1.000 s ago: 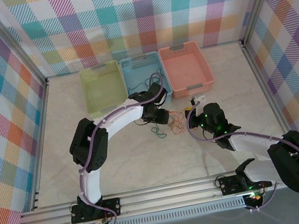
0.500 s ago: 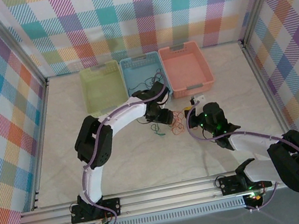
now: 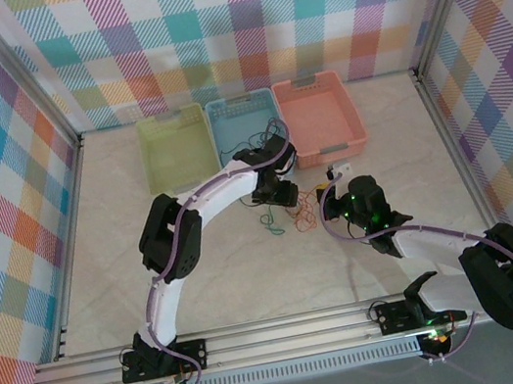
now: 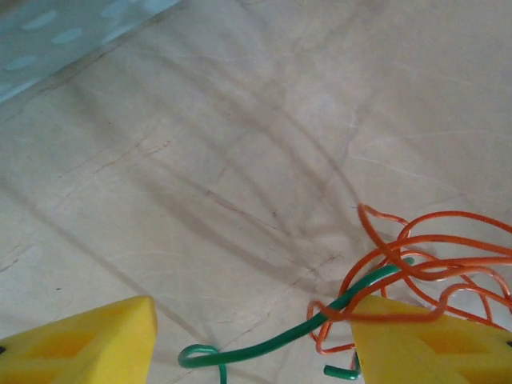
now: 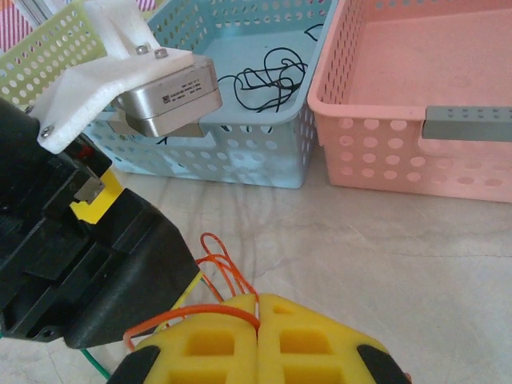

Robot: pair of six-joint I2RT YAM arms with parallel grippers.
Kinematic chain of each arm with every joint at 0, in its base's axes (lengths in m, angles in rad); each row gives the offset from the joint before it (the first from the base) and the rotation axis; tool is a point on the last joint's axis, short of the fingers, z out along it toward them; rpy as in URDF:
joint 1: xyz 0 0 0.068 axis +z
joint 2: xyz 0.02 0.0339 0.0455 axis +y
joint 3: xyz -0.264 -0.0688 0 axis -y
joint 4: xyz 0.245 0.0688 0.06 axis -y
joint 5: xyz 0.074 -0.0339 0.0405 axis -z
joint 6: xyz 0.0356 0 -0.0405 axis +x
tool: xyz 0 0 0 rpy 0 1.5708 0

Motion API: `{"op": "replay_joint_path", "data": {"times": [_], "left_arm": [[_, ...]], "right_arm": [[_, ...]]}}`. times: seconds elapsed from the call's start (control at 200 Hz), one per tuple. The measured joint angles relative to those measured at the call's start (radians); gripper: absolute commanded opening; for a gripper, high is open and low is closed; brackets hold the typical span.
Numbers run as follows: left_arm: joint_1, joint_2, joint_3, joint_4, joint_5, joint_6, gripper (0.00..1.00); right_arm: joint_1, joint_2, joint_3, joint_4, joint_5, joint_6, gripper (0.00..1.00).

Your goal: Untangle the cables

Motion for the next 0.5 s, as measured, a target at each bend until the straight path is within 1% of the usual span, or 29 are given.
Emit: {"op": "replay_joint_path", "data": {"times": [0.25,0.5], "left_arm": [[-0.008,0.093,0.093,-0.069,-0.047,-0.006,0.67],[-0.012,0.138,0.164,-0.133,-0.084,-0.005,0.66]], "right_arm": [[0.000,-0.031,0.000,-0.008,0.004,0.000,0.00],[0.000,-0.042,0.000,-0.021,0.008,0.000,0.00]]}}
